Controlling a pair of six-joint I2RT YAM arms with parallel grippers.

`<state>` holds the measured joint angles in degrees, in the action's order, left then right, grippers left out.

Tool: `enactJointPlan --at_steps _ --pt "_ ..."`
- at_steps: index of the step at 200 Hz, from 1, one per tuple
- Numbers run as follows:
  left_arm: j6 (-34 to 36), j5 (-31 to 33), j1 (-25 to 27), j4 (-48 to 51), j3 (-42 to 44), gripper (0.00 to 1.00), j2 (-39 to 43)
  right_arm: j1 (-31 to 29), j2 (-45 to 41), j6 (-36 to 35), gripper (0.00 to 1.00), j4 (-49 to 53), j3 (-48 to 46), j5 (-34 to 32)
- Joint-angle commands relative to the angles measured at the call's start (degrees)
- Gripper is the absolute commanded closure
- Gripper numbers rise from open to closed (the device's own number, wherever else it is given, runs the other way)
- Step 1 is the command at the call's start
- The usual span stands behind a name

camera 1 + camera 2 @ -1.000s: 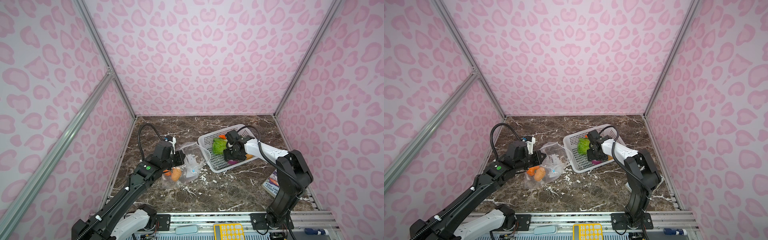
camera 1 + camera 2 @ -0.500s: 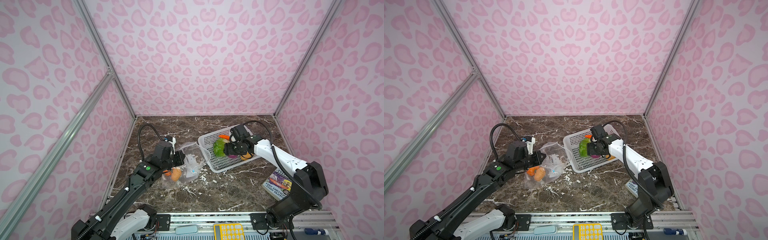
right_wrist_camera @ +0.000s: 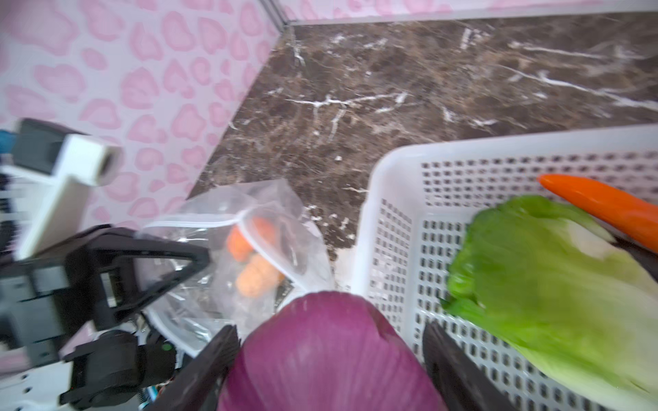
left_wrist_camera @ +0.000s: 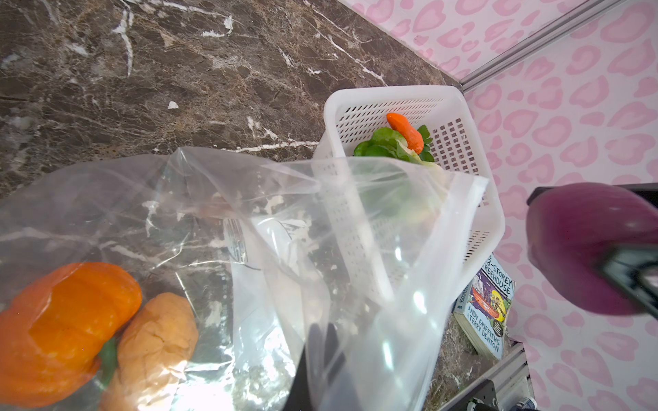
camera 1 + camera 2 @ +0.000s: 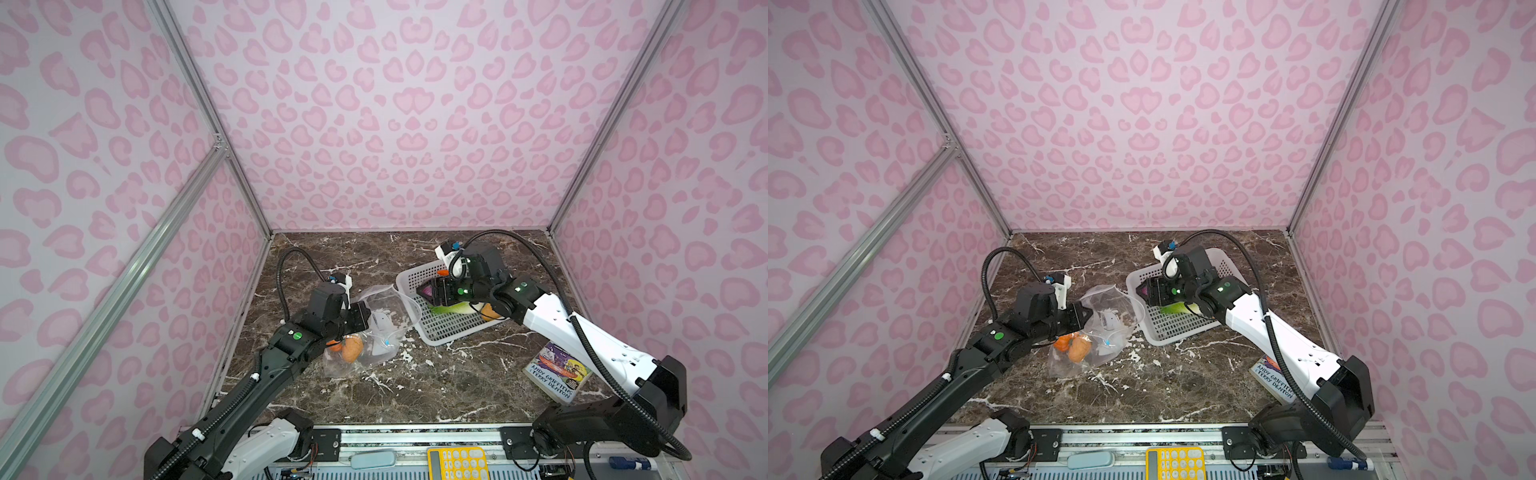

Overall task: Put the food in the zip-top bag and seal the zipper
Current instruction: 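Carry the red onion with the right gripper into the open bag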

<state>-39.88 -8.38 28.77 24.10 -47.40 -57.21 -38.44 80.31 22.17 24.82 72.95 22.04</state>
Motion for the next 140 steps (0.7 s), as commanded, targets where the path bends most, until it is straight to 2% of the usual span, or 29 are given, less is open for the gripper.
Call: enactJointPlan --at_steps 1,46,100,140 --pt "-0.02 0.11 -0.03 -1.24 -0.60 0.97 -0.10 -3.48 1.76 -1.85 0.41 -3.99 2.54 2.64" --pt "-0.18 0.17 -0.03 -1.07 -0.68 0.97 0.47 -8.76 7.38 -3.85 0.44 -3.36 5.90 3.11" --pt "-0.20 -0.13 -0.03 -0.98 -1.36 0.97 0.86 -11.03 11.13 -4.14 0.46 -2.96 5.72 4.77" --pt "-0.21 -1.18 -0.03 -0.98 -1.47 0.97 1.29 -11.02 14.57 -4.30 0.46 -0.49 7.12 -1.08"
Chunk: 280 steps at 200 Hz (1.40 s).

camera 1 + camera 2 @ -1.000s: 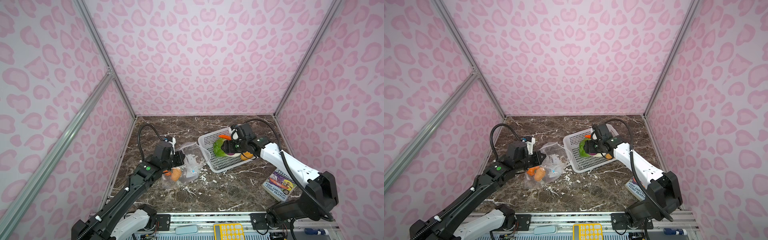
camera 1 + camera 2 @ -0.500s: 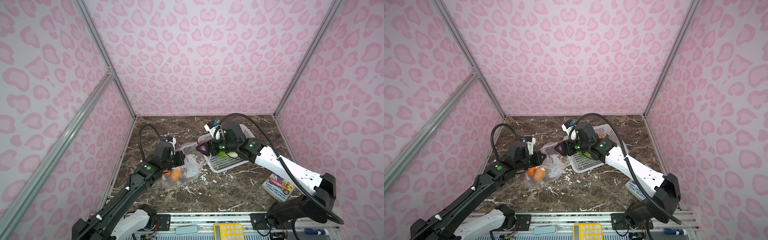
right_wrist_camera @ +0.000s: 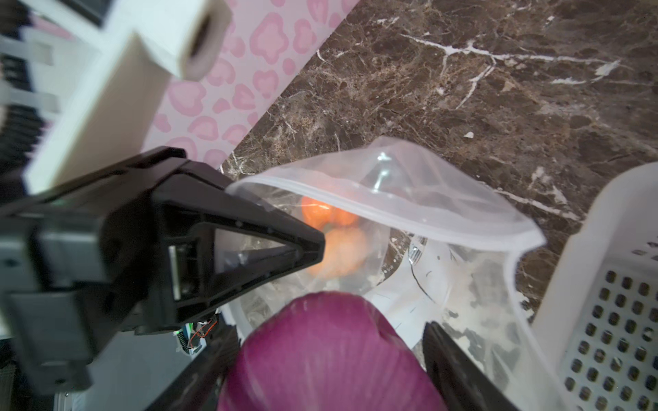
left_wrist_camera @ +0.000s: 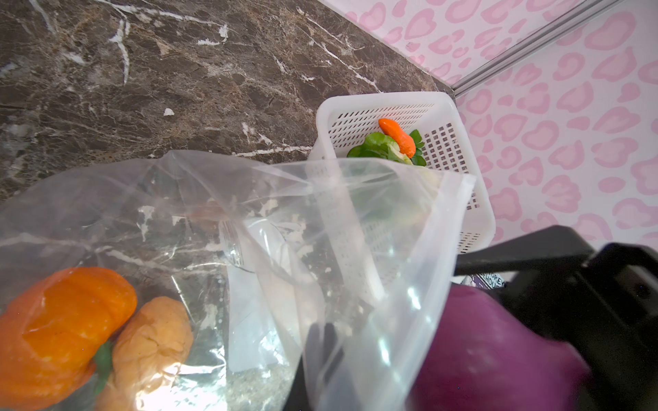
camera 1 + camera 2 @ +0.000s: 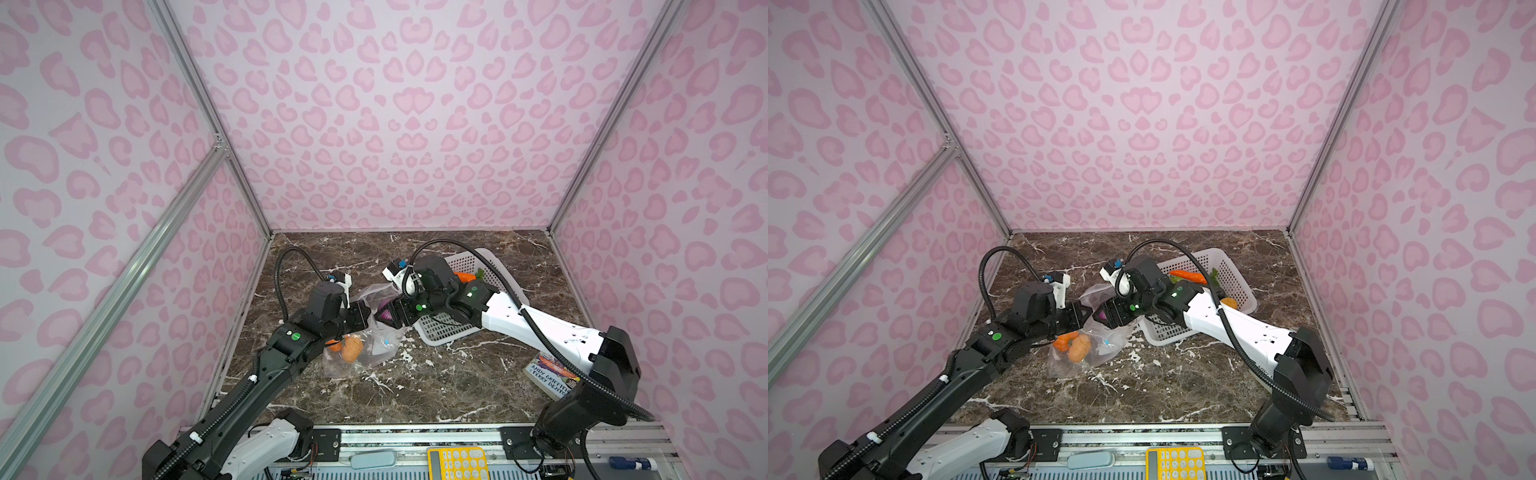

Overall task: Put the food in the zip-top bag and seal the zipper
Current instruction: 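Carry the red onion with the right gripper into the open bag, then release the onion and move the right gripper back to the basket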

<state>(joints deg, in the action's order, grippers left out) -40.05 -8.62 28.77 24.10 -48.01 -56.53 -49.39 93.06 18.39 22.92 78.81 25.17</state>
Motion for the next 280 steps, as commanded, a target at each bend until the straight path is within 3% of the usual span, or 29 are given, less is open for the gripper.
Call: enactJointPlan --at_steps 1,53,101,157,241,280 --pt "-0.03 -0.99 0.01 -0.98 -0.90 0.97 0.62 -0.04 1.93 -0.49 0.46 1.51 1.35 -4.45" --pt "-0.20 -1.14 -0.01 -0.63 -1.12 0.97 0.73 -2.08 7.24 1.91 0.47 4.31 5.57 -16.97" --pt "-0.55 0.16 -0.03 -0.48 -1.10 0.97 0.55 -6.57 12.00 -1.17 0.44 10.15 8.98 -26.75" --pt "-0.73 1.23 -0.01 -0.37 -0.62 0.97 1.07 -6.83 12.98 0.15 0.39 10.16 6.98 -28.23" --pt "-0.82 1.02 -0.01 -0.28 -0.33 0.97 1.07 -6.69 11.25 0.44 0.14 9.39 7.23 -26.00" --pt "-0.82 1.23 -0.03 -0.28 -0.07 0.97 1.24 -6.26 9.20 0.54 0.09 8.92 7.88 -22.73"
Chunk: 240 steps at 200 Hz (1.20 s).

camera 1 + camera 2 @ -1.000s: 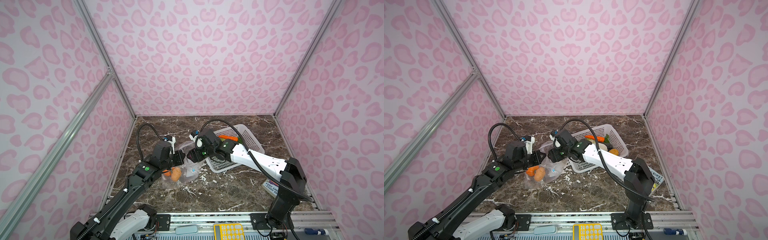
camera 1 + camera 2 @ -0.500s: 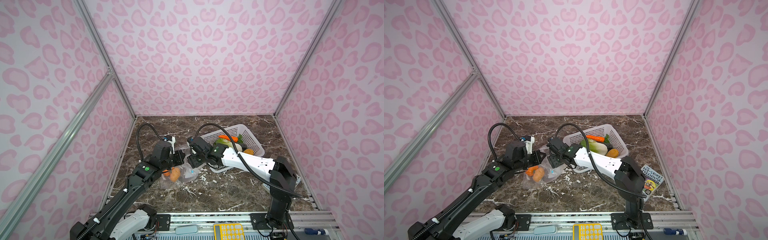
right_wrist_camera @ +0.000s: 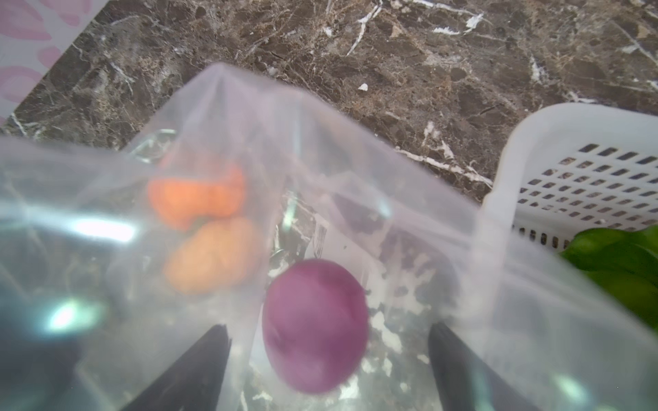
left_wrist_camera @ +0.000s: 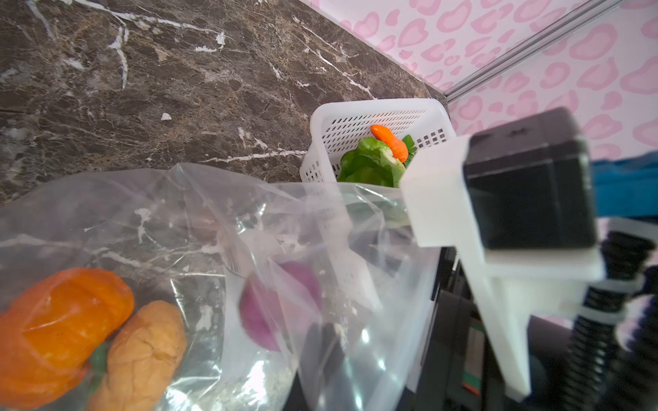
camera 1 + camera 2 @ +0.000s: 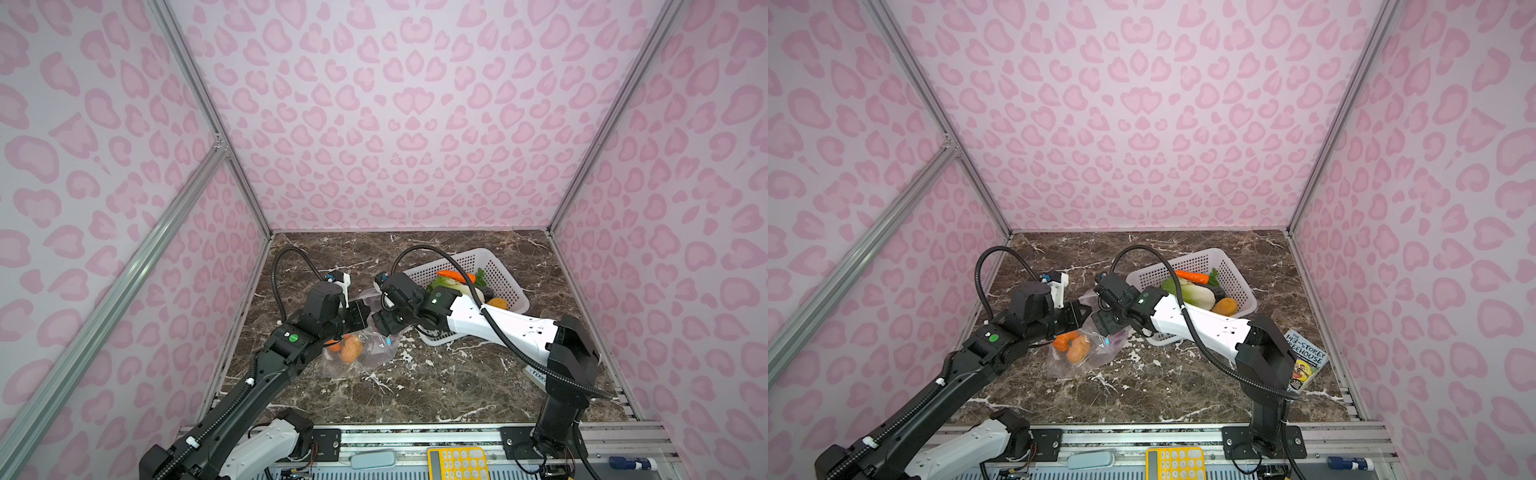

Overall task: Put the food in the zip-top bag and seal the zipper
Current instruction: 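Release the onion and move the right gripper back to the basket, then move the right gripper along the basket rim to the yellow potato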

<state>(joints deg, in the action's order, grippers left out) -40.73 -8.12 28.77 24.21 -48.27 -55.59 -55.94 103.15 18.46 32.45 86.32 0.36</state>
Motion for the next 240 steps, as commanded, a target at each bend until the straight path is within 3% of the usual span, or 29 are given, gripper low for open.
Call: enactJointPlan --at_steps 1,56,94,163,191,240 --pt "-0.14 0.73 -0.03 -0.39 0.19 0.97 0.30 0.30 -0.96 0.46 0.09 -0.66 0.35 2.13" --pt "0.21 1.69 -0.03 0.12 0.23 0.97 1.18 2.86 -7.10 2.07 0.11 -2.28 -0.71 4.85" --pt "0.30 2.74 -0.03 0.23 0.11 0.97 1.52 9.30 -13.85 7.60 0.13 -2.65 -6.06 4.92" --pt "0.11 3.77 -0.03 -0.12 0.99 0.97 1.79 29.16 -34.52 17.22 0.14 -1.43 -27.90 -2.55" --pt "0.39 3.88 -0.03 -0.04 0.99 0.97 1.32 37.60 -43.19 21.43 0.14 -1.87 -36.99 -0.89" --pt "0.20 3.55 -0.03 -0.61 1.01 0.97 0.56 40.65 -49.83 31.54 0.19 -9.87 -49.18 3.46"
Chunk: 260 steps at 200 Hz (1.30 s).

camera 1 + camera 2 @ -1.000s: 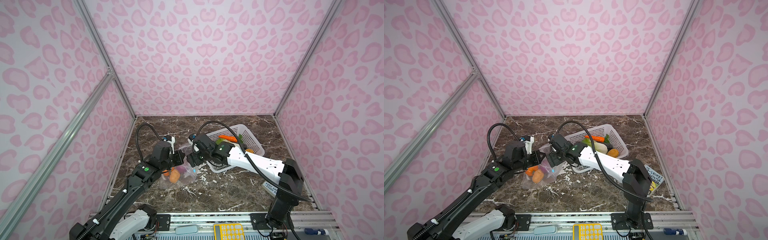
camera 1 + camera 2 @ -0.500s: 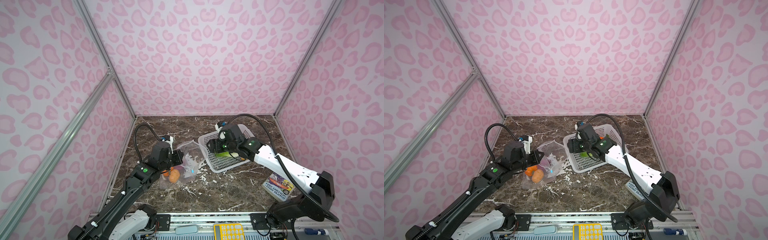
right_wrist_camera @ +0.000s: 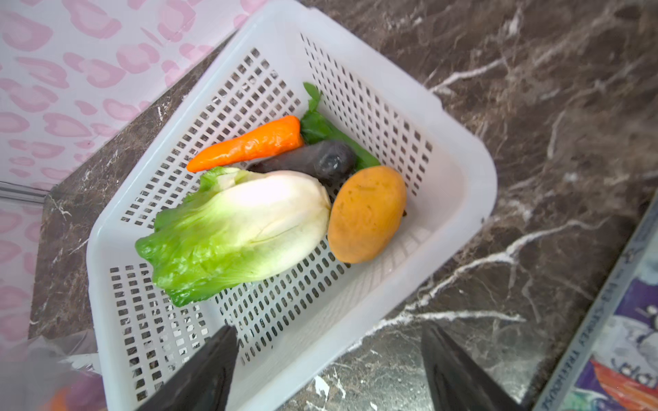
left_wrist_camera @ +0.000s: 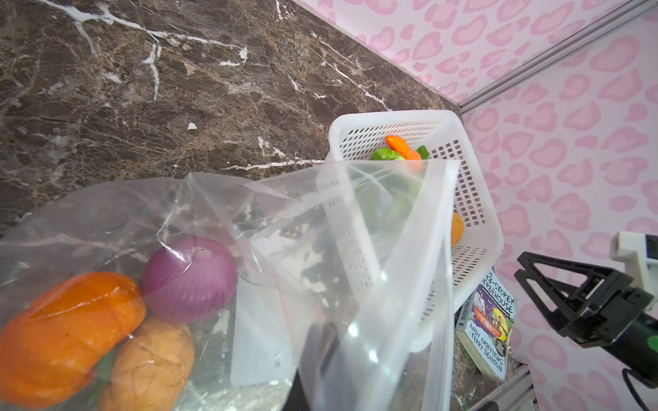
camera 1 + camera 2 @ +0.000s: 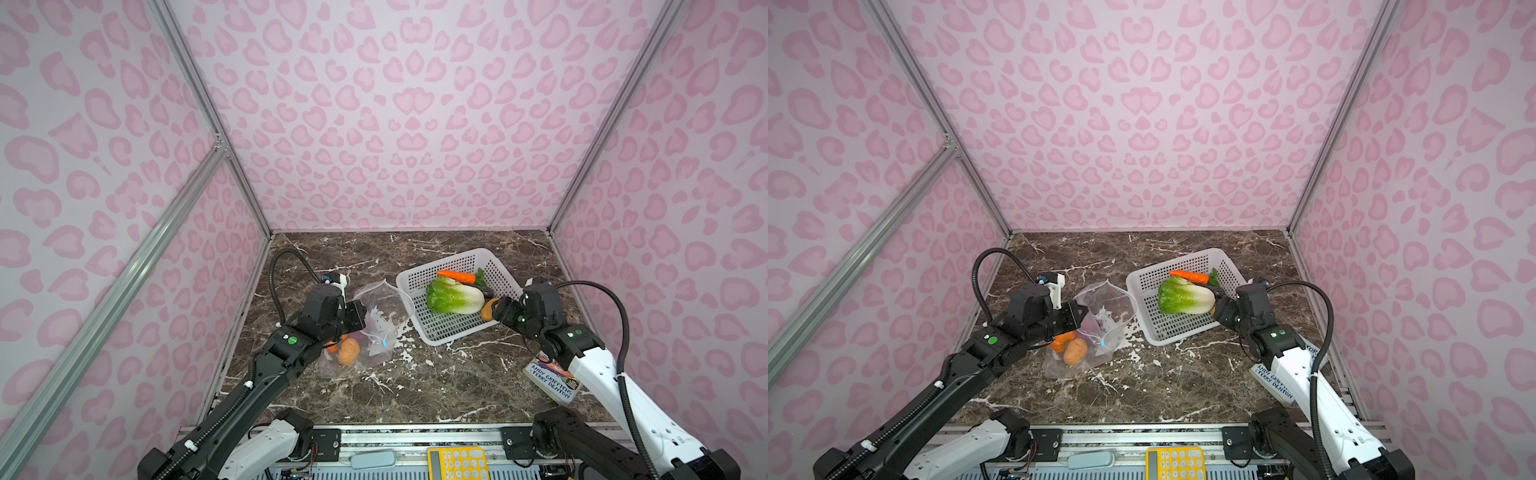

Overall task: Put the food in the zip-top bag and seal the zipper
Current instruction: 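Move the right gripper along the basket rim to the yellow potato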

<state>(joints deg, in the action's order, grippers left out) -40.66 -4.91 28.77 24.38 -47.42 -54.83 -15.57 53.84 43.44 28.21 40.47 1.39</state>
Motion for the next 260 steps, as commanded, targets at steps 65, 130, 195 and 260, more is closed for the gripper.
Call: enactJointPlan --at_steps 65,130,195,260 --pt "-0.46 0.47 -0.03 -0.56 0.14 0.97 0.69 -4.64 6.56 11.86 0.24 -13.16 -5.86 3.95" --pt "-0.64 0.00 -0.03 -0.43 -0.31 0.97 0.51 -10.43 16.70 7.51 0.36 -9.64 0.46 0.37" --pt "-0.12 0.33 -0.03 -0.12 -0.65 0.97 0.32 -10.30 24.24 -1.05 0.55 -1.23 8.26 -3.71" --pt "0.41 1.13 -0.03 0.23 -0.48 0.97 0.55 -2.37 25.77 -11.28 0.60 5.67 10.61 -1.21"
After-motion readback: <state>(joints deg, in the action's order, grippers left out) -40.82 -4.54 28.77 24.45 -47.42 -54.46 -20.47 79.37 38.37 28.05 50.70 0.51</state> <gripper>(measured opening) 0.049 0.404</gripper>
